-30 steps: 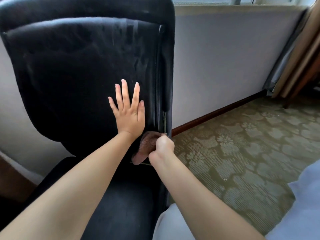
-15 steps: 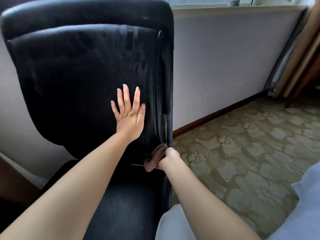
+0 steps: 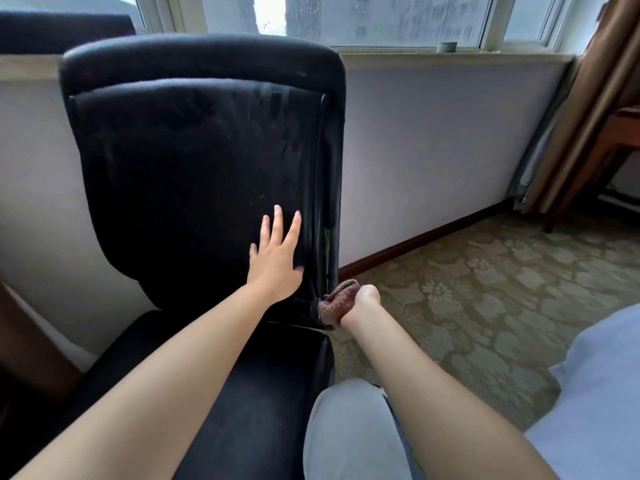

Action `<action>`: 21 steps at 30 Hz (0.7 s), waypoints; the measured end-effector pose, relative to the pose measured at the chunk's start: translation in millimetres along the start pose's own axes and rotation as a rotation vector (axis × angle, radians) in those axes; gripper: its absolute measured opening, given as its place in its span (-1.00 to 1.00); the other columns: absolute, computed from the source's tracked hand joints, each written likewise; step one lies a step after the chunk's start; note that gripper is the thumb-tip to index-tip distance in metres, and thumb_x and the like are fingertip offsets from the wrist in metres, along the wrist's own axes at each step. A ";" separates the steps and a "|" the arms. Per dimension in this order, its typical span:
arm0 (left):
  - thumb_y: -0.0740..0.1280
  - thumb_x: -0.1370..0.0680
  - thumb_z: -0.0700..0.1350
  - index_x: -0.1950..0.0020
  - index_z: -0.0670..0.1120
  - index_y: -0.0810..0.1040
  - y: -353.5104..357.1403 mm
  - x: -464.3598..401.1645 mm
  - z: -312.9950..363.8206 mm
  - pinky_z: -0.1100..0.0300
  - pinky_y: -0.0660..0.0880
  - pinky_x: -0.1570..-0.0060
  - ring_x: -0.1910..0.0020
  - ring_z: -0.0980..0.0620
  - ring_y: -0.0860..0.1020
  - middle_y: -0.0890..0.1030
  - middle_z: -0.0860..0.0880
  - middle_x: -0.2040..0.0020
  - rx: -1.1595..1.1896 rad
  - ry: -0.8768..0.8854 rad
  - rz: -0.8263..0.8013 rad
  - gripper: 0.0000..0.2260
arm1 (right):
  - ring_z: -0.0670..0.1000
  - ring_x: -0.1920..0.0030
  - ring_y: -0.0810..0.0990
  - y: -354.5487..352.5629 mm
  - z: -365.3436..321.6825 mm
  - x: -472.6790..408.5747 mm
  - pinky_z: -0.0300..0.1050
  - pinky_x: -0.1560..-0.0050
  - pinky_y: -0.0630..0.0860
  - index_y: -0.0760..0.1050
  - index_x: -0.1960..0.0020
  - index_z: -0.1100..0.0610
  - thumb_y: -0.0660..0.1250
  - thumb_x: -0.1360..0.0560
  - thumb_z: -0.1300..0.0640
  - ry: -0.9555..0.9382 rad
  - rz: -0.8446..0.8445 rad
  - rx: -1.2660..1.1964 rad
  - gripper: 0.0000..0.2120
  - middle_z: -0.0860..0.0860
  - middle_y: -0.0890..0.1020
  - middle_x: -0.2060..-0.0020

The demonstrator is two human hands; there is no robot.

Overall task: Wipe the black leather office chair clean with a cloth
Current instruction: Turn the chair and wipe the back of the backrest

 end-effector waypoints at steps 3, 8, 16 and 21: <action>0.29 -0.54 -0.25 -0.57 0.09 -0.20 -0.5 7.6 3.2 -0.20 0.00 -0.47 -0.54 -0.06 -0.25 -0.31 0.00 -0.56 -0.014 0.007 0.002 -0.18 | 0.17 0.10 0.51 -1.5 0.7 2.1 0.06 0.20 0.44 0.41 0.19 0.26 -0.03 -0.53 0.13 0.082 0.067 0.026 -0.68 0.17 0.50 0.21; 0.21 -0.56 -0.25 -0.58 0.04 -0.12 -15.1 0.9 11.5 -0.15 -0.01 -0.48 -0.55 -0.03 -0.18 -0.20 0.02 -0.58 -0.059 0.081 0.135 -0.29 | 0.10 0.03 0.56 9.7 -20.2 7.5 0.00 -0.06 0.53 0.43 -0.17 0.21 0.31 -0.47 0.25 -0.325 0.103 0.303 -0.72 0.12 0.56 -0.02; 0.02 -0.60 -0.04 -0.52 -0.15 0.17 11.9 -25.9 10.6 -0.31 0.24 -0.34 -0.51 -0.18 0.14 0.21 -0.13 -0.53 -0.138 0.184 0.403 -0.51 | -0.07 -0.11 0.46 48.5 -52.9 3.7 -0.46 -0.15 0.33 0.51 -0.22 0.24 0.42 -0.44 0.28 -1.553 -0.066 0.993 -0.65 0.07 0.43 -0.18; 0.01 -0.60 -0.03 -0.52 -0.15 0.07 33.9 -47.7 -1.5 -0.35 0.08 -0.37 -0.48 -0.19 0.10 0.12 -0.10 -0.51 -0.211 0.239 0.587 -0.51 | 0.01 -0.13 0.50 58.8 -58.9 -33.4 -0.21 -0.14 0.48 0.50 -0.28 0.24 0.29 -0.54 0.20 -1.778 -0.094 1.080 -0.68 0.11 0.47 -0.18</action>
Point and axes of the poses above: each hand's wrist, its own x-axis away from the middle knuckle, its own y-axis out of the palm, z = x × y, the point moved 3 cm from there along -x, towards the middle knuckle
